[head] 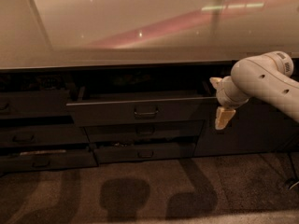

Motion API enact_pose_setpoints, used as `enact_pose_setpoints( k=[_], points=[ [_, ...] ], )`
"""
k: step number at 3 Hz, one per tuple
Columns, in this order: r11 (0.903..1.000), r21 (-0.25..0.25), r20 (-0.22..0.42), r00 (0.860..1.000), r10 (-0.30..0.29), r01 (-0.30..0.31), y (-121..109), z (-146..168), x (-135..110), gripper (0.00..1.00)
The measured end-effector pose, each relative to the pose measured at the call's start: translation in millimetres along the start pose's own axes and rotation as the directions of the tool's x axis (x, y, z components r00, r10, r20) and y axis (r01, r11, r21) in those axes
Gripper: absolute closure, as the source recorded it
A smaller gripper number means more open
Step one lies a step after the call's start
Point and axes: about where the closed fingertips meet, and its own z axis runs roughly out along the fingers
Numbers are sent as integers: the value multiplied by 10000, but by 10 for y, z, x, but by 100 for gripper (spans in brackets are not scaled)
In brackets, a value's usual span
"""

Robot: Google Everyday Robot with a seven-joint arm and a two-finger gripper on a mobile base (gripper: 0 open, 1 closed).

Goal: Open top drawer

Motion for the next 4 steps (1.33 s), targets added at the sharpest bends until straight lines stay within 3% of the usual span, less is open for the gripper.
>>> enact_pose_setpoints(
  k=[2, 4],
  points=[
    [9986, -159, -671, 9966, 484, -496, -510, 379, 171, 0],
    [9972, -370, -742, 9953, 625, -654, -518, 493, 188, 0]
  ],
)
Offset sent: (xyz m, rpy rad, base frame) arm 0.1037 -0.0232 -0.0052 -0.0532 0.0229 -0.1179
